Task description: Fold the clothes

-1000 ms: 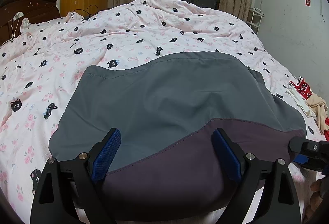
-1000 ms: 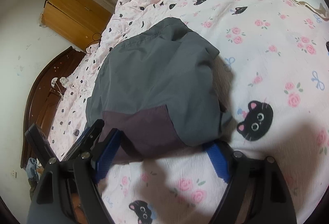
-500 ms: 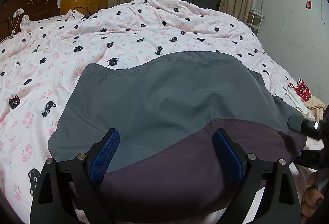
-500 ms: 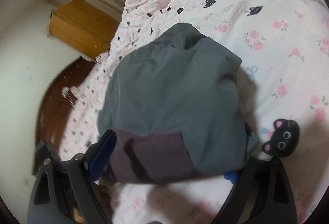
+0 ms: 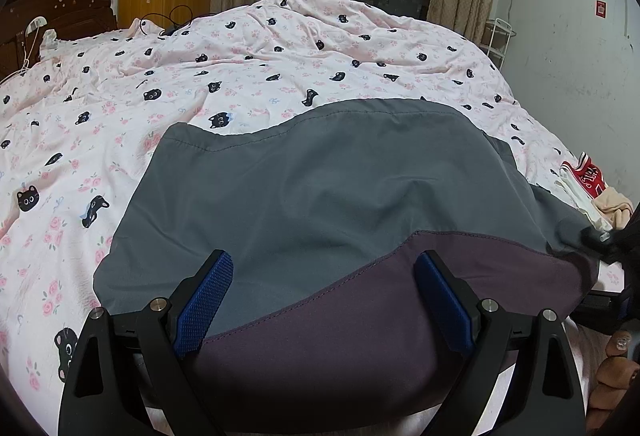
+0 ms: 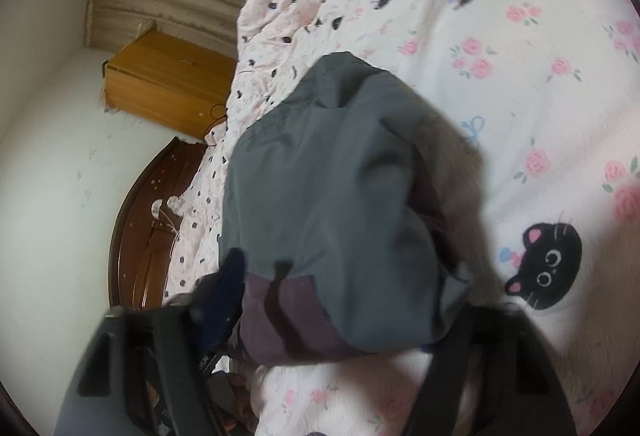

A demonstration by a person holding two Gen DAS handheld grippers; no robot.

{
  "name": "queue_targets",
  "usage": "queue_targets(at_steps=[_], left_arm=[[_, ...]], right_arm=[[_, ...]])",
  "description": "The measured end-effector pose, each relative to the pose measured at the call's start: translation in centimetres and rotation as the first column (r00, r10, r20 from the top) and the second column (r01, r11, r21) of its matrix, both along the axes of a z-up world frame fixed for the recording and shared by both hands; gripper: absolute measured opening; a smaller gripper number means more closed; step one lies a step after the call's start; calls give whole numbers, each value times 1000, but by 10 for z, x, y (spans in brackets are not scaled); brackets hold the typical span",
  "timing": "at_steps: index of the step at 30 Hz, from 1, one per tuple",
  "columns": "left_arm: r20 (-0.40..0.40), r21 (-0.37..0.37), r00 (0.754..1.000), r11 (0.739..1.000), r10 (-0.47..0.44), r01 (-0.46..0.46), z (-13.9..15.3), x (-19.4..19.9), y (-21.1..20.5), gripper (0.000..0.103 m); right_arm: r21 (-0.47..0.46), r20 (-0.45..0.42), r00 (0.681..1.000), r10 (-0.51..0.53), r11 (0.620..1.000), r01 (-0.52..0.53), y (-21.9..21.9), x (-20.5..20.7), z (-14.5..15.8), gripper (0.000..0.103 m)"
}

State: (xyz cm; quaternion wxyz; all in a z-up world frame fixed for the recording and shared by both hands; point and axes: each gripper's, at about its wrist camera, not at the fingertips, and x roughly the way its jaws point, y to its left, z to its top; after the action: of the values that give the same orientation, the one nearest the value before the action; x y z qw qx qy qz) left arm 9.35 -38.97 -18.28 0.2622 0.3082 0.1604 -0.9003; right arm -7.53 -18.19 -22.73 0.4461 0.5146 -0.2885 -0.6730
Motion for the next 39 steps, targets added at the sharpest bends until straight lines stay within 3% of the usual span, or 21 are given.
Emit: queue_targets(at_steps=[2,5,11,22,29,33,39], left_arm=[[1,0,1000,1000,0,0,0,0,0,92],[1,-1,1000,1000,0,0,0,0,1,92],[-3,4,1000,1000,0,0,-1,0,0,92],[-5,14,1000,1000,6,-6,-1,1,-3,92],[7,3,1000,1000,1,-1,-2,-1,-1,92],[10,2,1000,1000,4,-4,-2,-1,-2,92],[21,-4,1000,1000,12,-12,-2,-2,-1,92]], right_arm=[[-17,38,999,3,1000,-2,-1,-2,-7,35],[-28,46,999,3,1000,-1,-1,-4,-9,29],[-10,29,1000,2,1000,-1,-3,-4,-3,27],[39,-92,995,35,999,-32,-12,5,32,26],[13,52,999,-14,1000,14,1,-5,-5,29],[22,8,1000,-7,1000,7,-2,-4,1,24],[99,-161,986,32,995,-16,-14,12,39,19]])
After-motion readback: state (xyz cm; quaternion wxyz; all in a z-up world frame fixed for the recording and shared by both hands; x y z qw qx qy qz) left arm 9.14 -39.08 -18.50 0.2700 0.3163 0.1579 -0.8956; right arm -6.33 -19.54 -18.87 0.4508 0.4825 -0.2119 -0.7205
